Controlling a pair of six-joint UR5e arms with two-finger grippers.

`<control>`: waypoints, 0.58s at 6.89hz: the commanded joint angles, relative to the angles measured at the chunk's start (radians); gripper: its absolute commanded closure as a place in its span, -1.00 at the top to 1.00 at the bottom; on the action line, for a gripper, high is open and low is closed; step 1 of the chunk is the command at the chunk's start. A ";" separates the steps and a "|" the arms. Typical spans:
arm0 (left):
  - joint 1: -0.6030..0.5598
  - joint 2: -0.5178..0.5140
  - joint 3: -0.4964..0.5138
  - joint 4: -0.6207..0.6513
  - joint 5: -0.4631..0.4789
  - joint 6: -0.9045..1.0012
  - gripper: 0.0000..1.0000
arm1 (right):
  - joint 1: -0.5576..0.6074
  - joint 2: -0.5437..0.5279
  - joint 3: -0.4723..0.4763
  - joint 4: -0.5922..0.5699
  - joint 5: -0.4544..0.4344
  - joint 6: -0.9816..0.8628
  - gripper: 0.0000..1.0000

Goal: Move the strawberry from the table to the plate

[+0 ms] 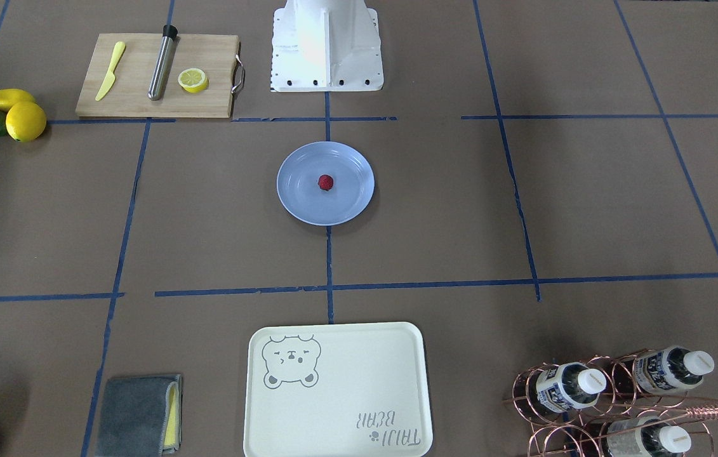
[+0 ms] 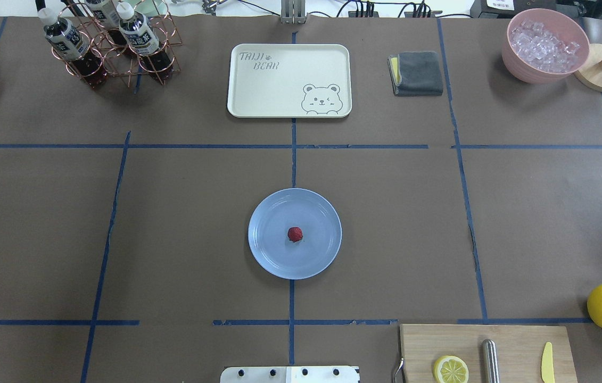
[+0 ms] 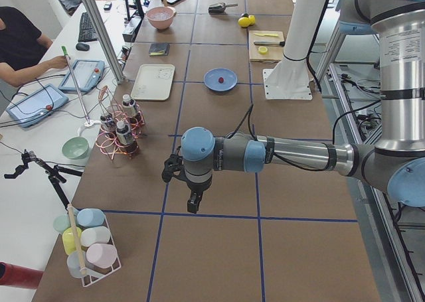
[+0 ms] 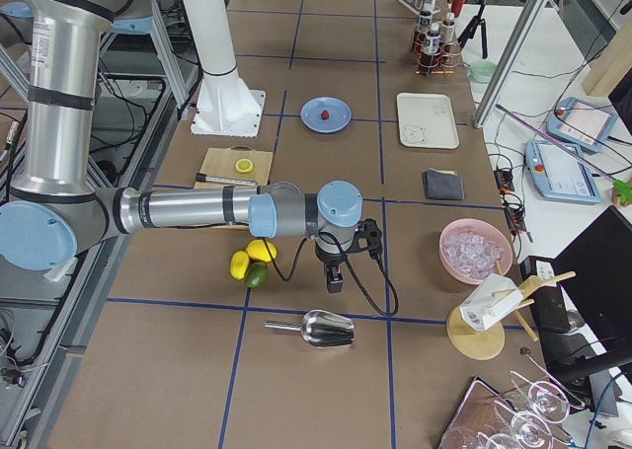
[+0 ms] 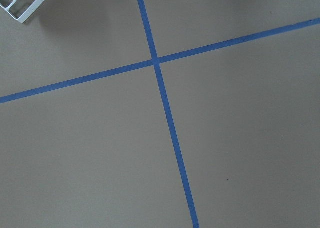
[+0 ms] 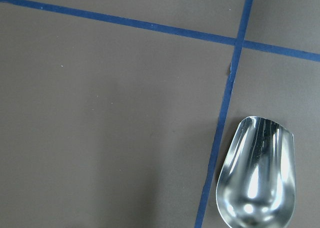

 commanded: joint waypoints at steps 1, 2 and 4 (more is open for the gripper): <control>-0.001 0.003 0.001 0.001 0.000 -0.001 1.00 | 0.000 -0.003 0.001 0.000 0.000 0.000 1.00; 0.000 0.003 0.003 0.000 0.000 -0.001 1.00 | 0.000 -0.003 0.001 -0.002 -0.002 0.000 1.00; 0.000 0.001 0.007 -0.002 -0.002 -0.002 1.00 | 0.000 -0.003 0.001 0.000 0.000 0.000 1.00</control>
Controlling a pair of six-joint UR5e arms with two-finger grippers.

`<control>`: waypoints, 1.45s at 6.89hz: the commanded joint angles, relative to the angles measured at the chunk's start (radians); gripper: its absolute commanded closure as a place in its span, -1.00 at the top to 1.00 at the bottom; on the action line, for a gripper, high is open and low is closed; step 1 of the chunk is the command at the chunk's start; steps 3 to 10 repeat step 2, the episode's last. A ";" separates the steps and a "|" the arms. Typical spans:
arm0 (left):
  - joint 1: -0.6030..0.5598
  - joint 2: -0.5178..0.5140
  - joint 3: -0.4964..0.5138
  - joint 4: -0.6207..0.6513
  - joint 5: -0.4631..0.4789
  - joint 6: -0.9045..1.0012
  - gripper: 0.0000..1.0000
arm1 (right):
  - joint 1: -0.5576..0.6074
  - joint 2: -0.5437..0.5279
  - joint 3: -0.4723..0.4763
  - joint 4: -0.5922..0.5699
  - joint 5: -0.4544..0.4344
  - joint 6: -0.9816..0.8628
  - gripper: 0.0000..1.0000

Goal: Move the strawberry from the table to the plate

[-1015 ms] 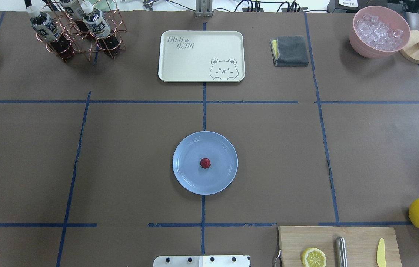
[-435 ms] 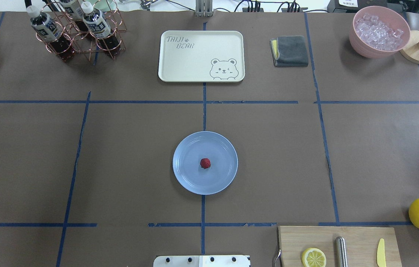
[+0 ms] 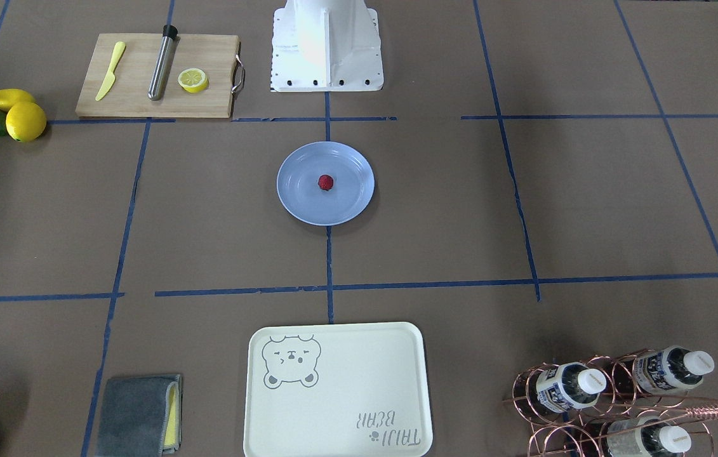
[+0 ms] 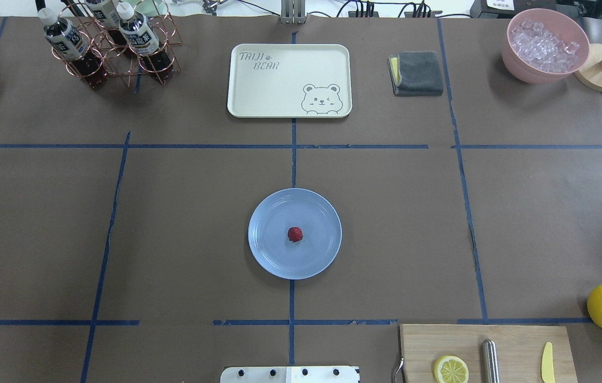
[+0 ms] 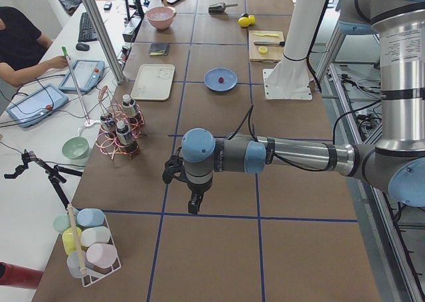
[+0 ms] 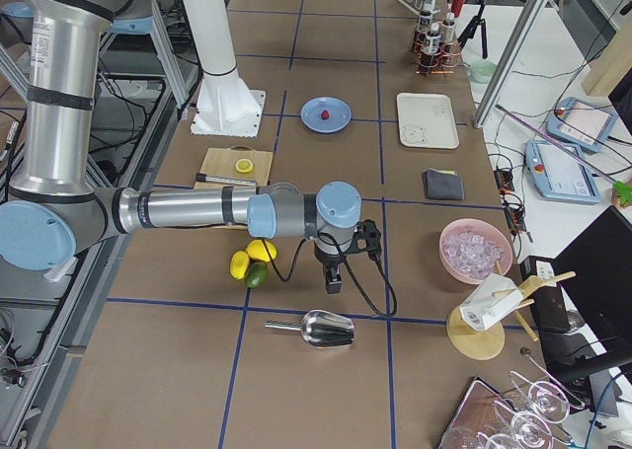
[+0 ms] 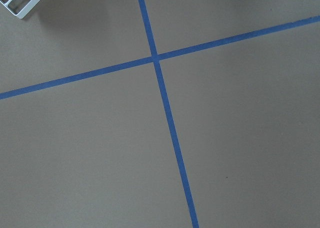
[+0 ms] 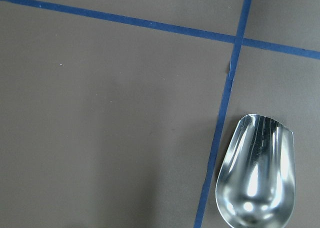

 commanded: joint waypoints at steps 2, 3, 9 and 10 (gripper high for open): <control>0.000 -0.009 0.004 -0.001 -0.001 -0.002 1.00 | 0.000 0.000 0.000 0.001 0.000 0.000 1.00; 0.000 -0.009 0.004 -0.001 -0.001 -0.002 1.00 | 0.000 0.000 0.000 0.001 0.000 0.000 1.00; 0.000 -0.009 0.004 -0.001 -0.001 -0.002 1.00 | 0.000 0.000 0.000 0.001 0.000 0.000 1.00; 0.000 -0.009 0.004 -0.001 -0.001 -0.002 1.00 | 0.000 0.000 0.000 0.001 0.000 0.000 1.00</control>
